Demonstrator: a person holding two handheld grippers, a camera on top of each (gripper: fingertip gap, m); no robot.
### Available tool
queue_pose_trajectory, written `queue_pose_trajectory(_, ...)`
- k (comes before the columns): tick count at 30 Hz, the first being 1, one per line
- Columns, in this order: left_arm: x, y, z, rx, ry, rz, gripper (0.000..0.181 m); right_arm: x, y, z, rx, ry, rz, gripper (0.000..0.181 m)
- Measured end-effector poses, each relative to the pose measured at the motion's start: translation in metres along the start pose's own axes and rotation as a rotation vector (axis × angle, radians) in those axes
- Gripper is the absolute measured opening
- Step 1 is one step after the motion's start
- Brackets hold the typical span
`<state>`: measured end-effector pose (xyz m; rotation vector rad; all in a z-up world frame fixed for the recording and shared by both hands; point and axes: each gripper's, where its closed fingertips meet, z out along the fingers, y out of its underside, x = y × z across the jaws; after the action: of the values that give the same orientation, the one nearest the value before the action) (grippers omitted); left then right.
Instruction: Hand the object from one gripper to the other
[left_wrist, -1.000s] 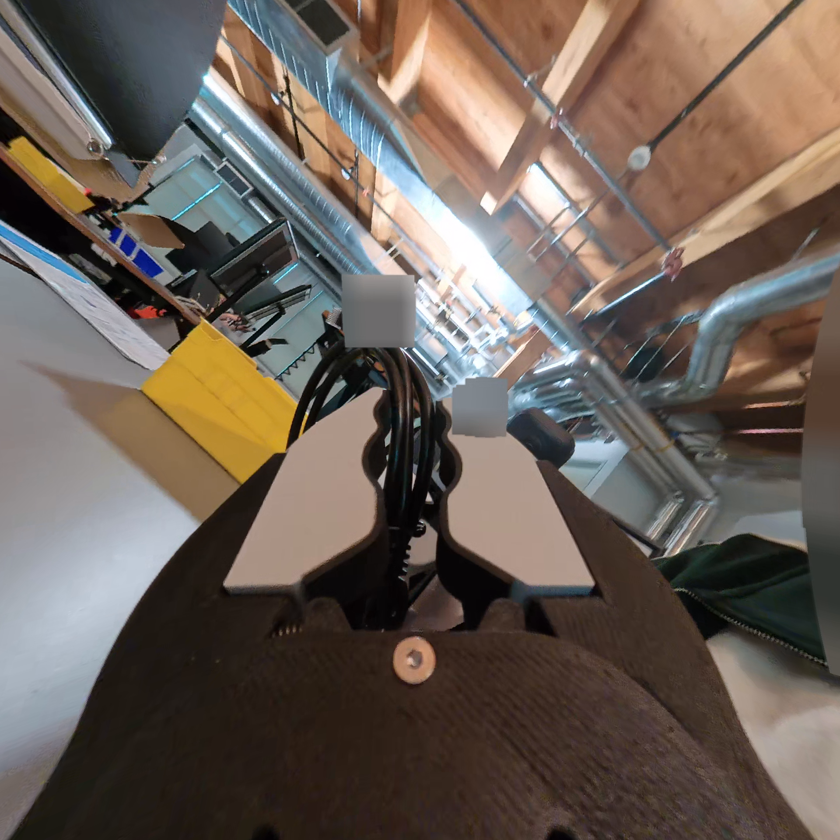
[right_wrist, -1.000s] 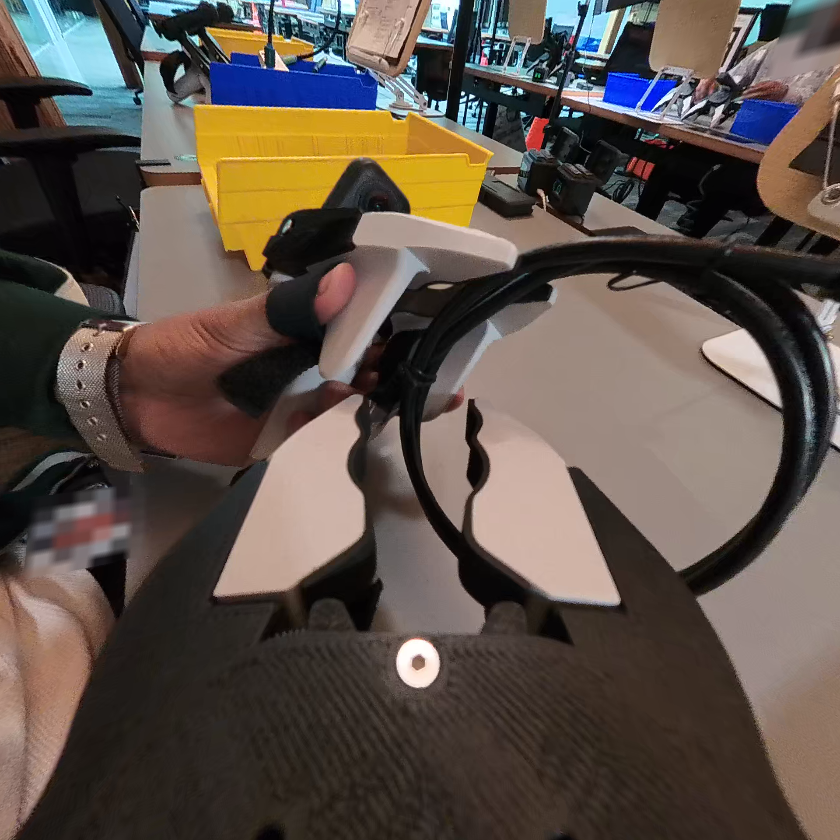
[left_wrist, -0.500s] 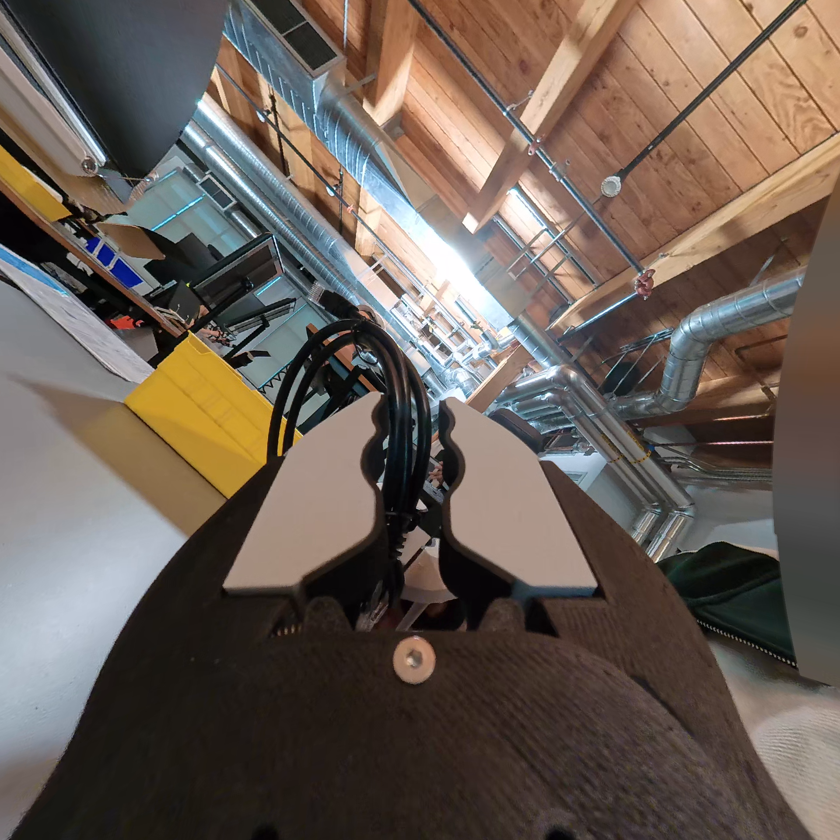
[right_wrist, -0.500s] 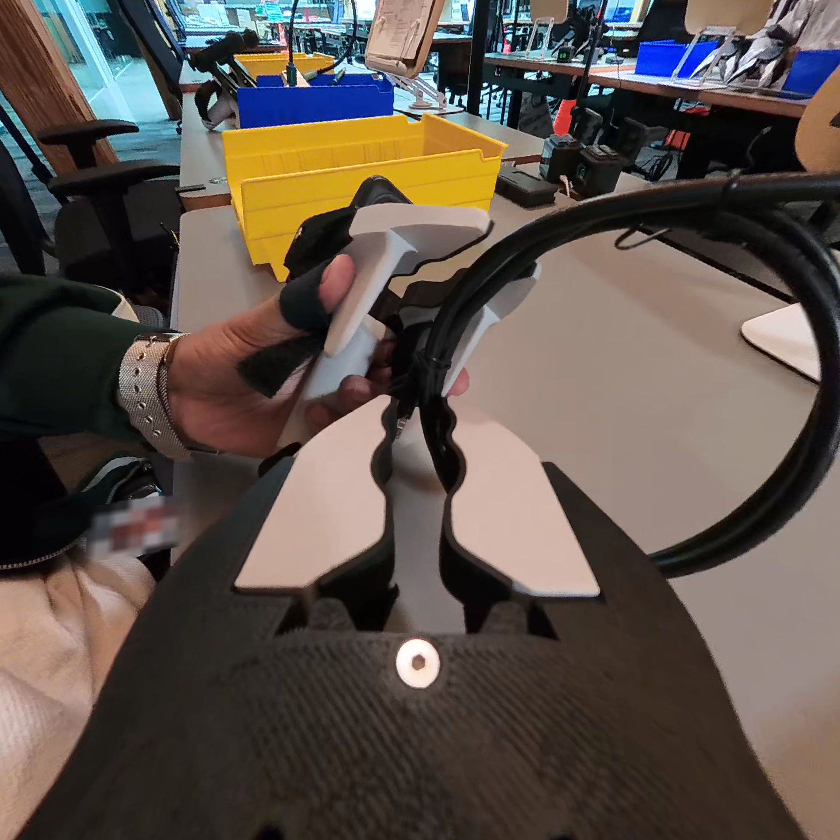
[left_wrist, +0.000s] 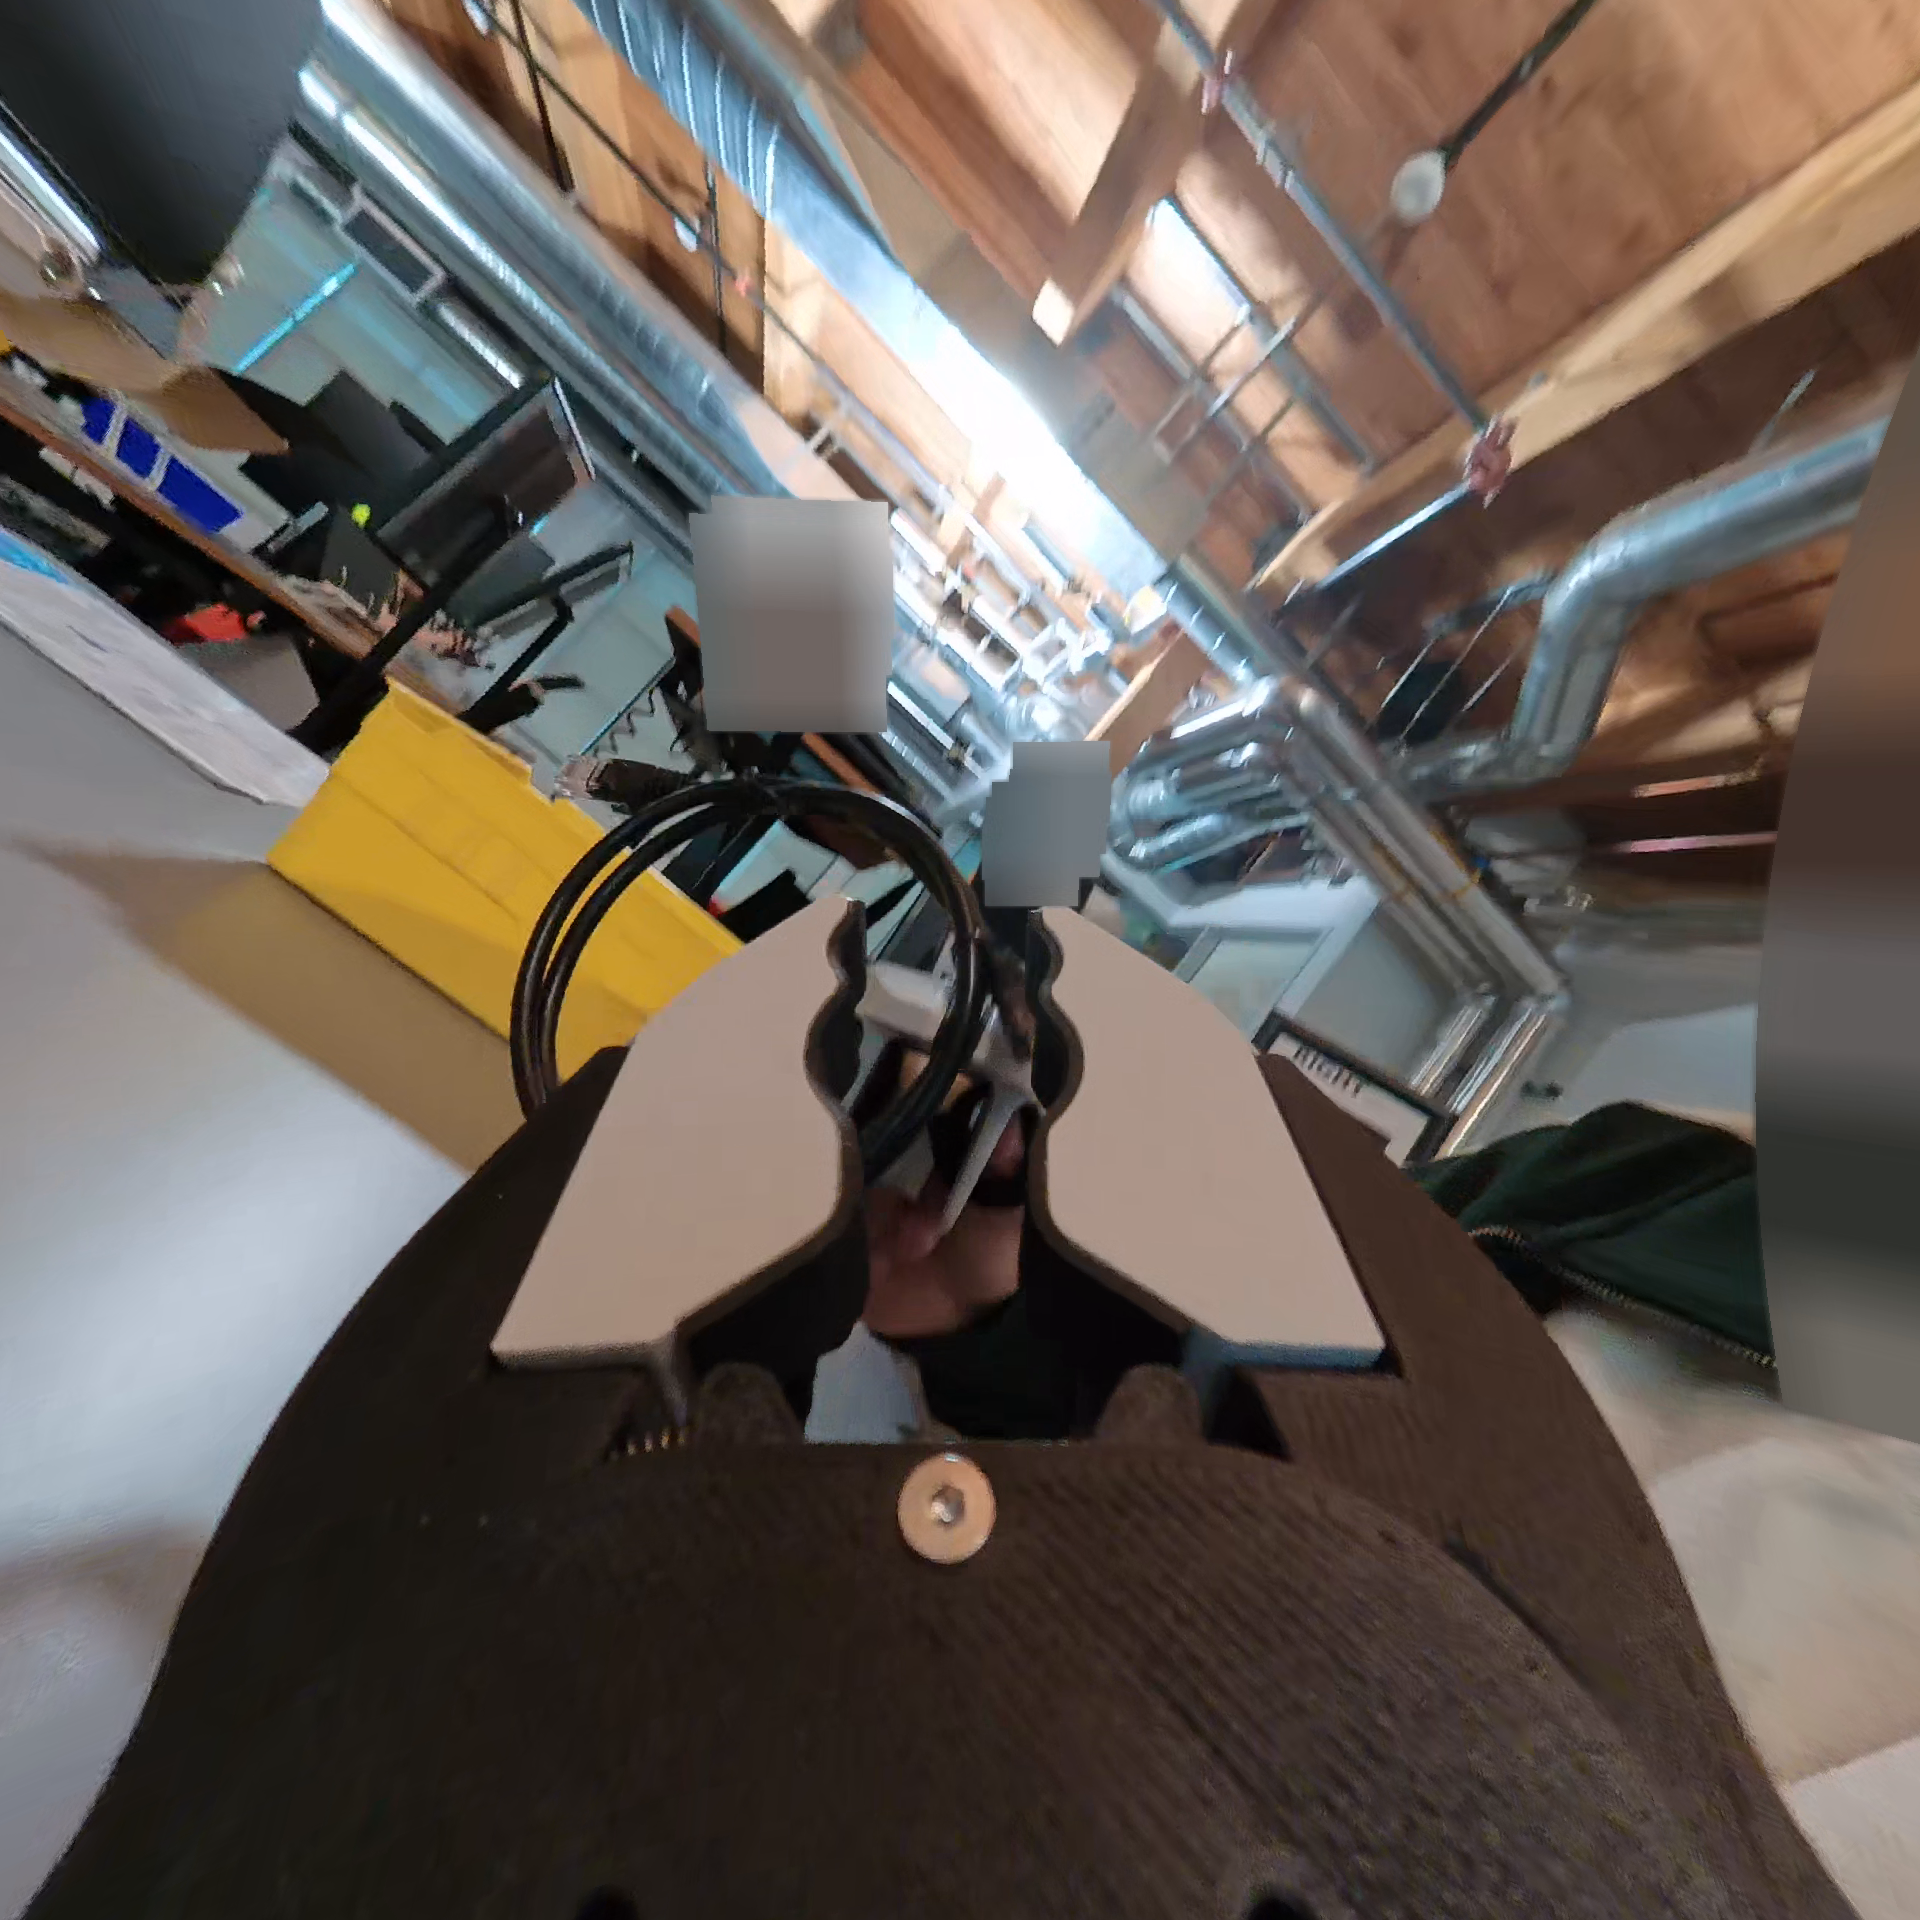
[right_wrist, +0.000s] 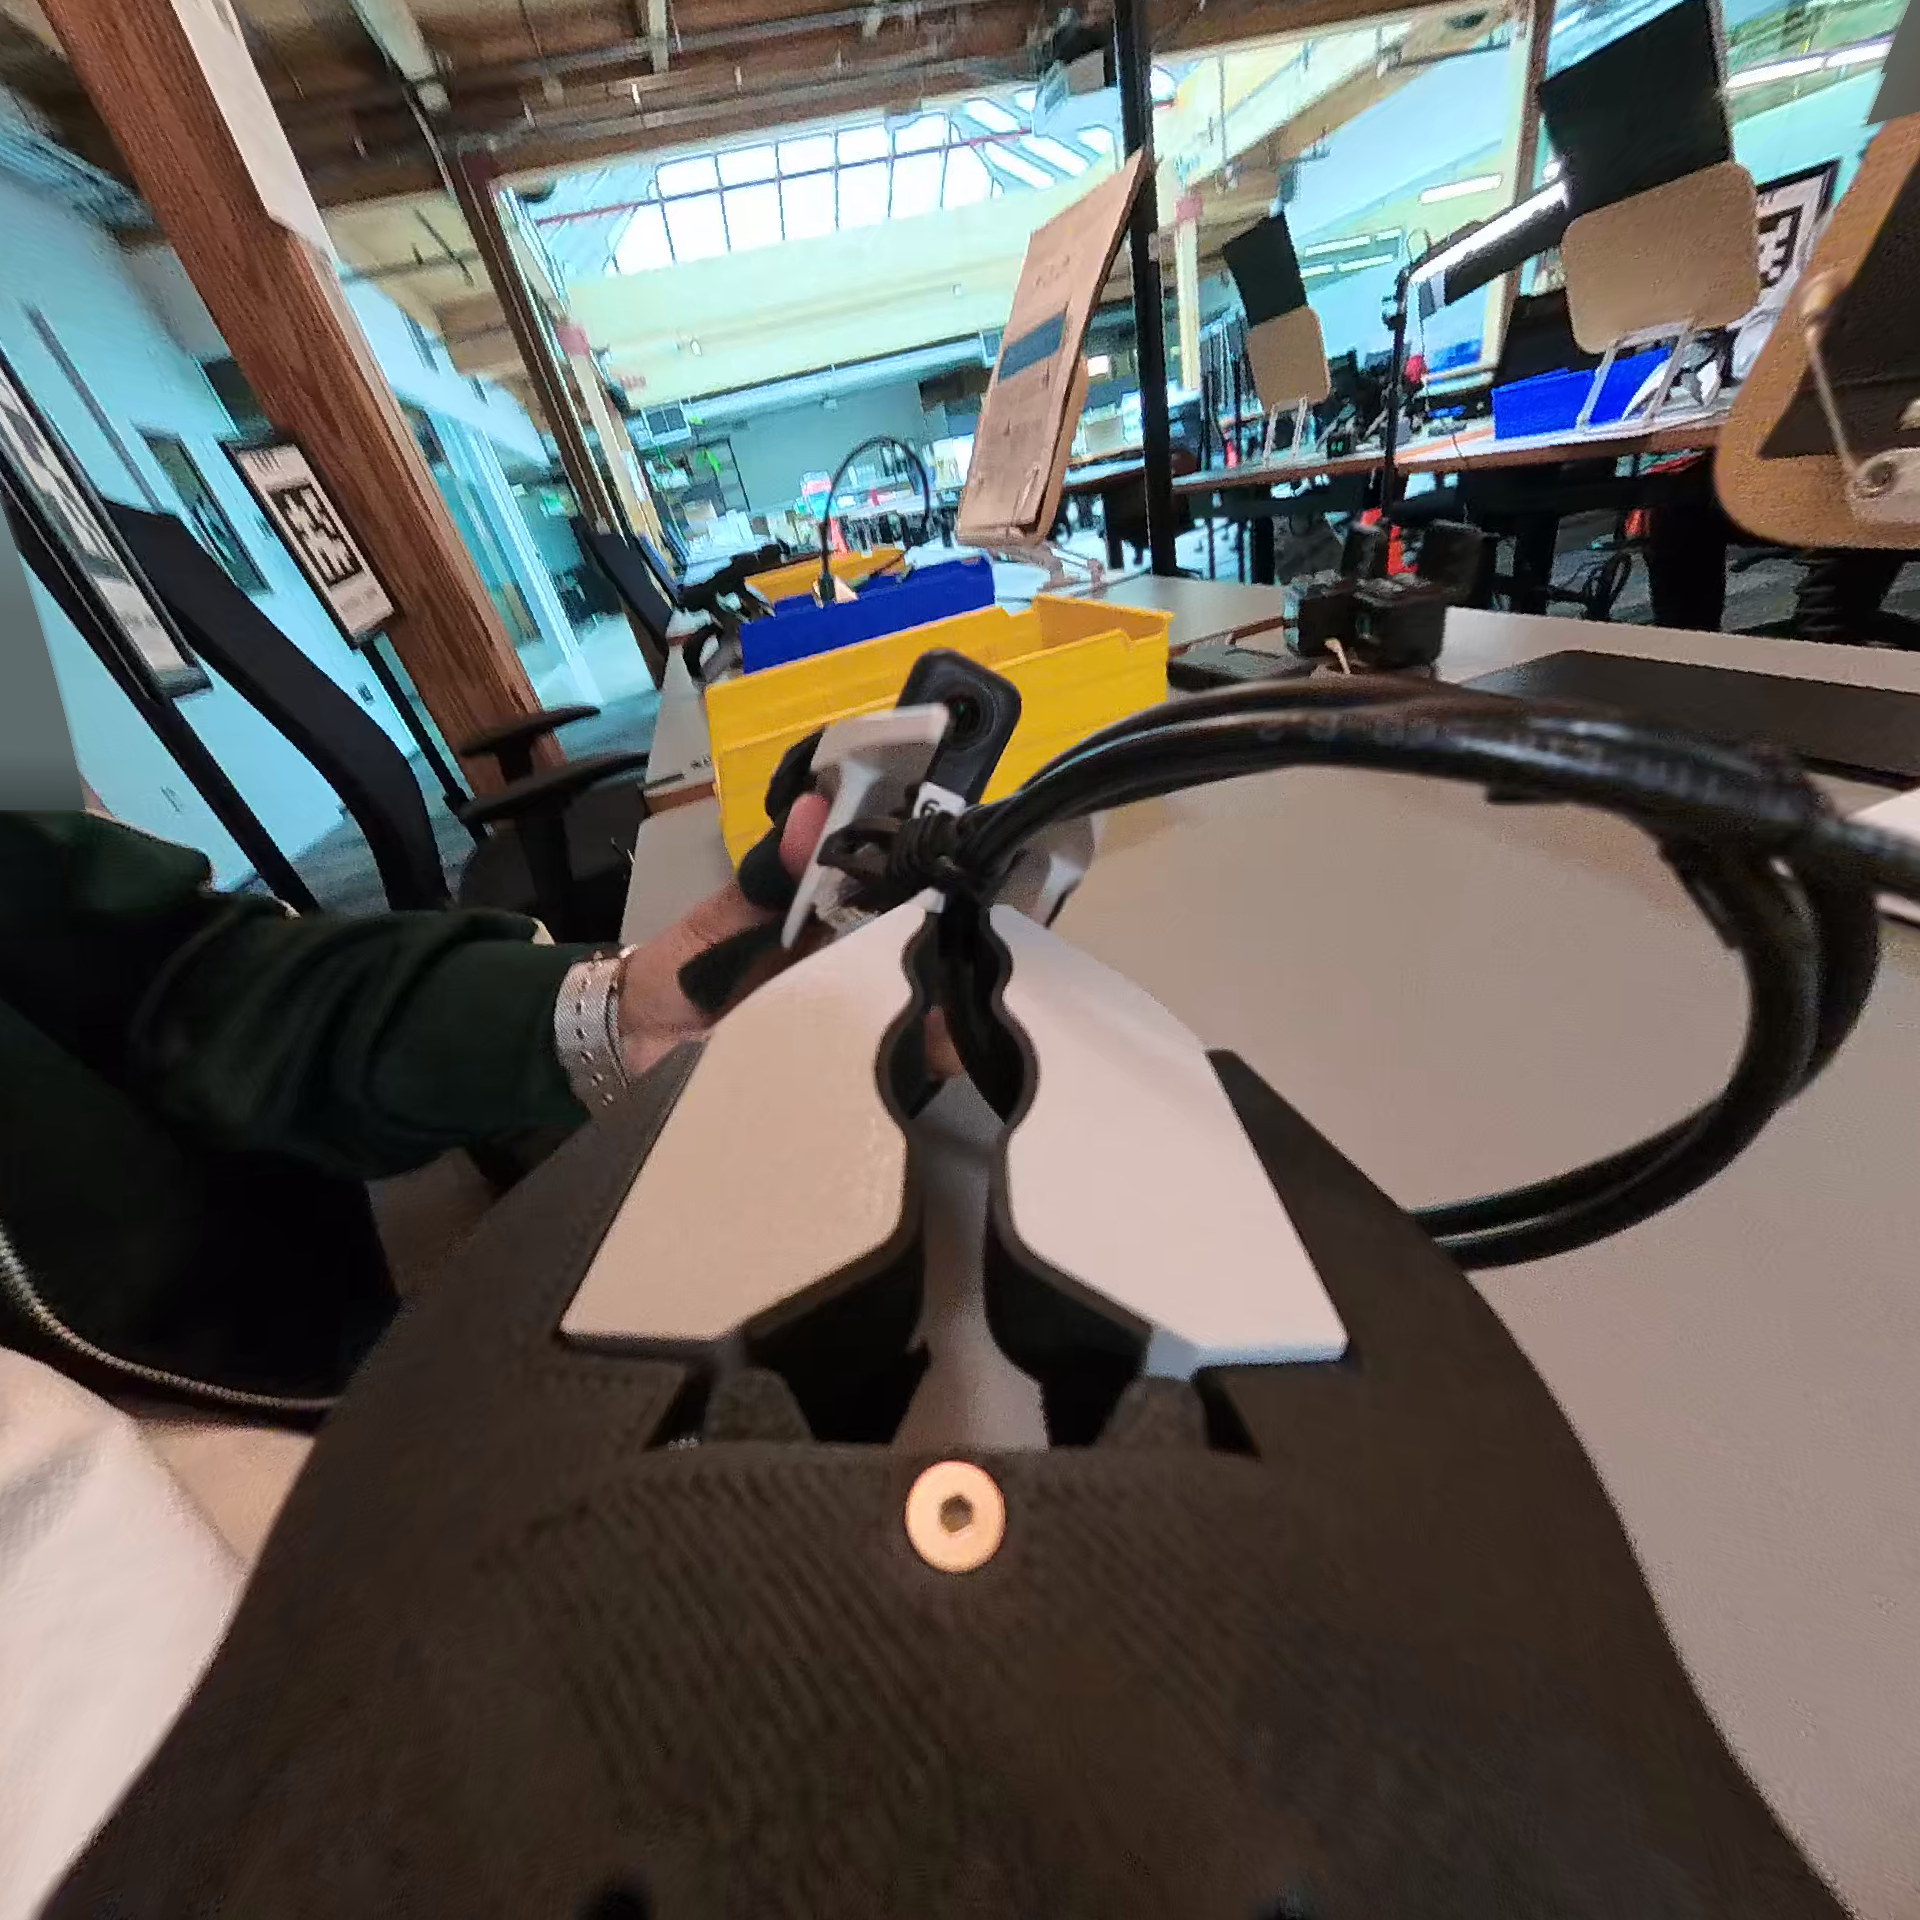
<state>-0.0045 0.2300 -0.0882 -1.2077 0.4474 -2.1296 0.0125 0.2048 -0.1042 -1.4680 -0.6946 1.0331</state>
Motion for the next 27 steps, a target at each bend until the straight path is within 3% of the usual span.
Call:
queue_pose_trajectory(8,0.011,0.027,0.012,-0.178,0.069,-0.001,0.038,-0.006,-0.016,-0.014,0.107,-0.179,0.149,0.006)
queue_pose_trajectory(11,0.015,0.028,0.013,-0.188,0.111,-0.049,0.043,-0.016,-0.010,-0.015,0.043,-0.288,0.176,0.005)
queue_pose_trajectory(15,0.022,0.039,0.011,-0.273,0.173,-0.167,0.036,-0.022,0.004,-0.011,-0.062,-0.301,0.119,0.006)
queue_pose_trajectory(17,0.024,0.042,0.011,-0.302,0.174,-0.150,0.029,-0.021,0.011,-0.010,-0.110,-0.285,0.082,0.006)
queue_pose_trajectory(23,0.016,0.061,0.010,-0.444,0.084,-0.067,0.032,-0.022,0.031,-0.008,-0.240,-0.275,0.015,0.007)
queue_pose_trajectory(27,0.011,0.067,0.008,-0.488,0.042,-0.041,0.020,-0.023,0.041,-0.007,-0.302,-0.262,-0.041,0.006)
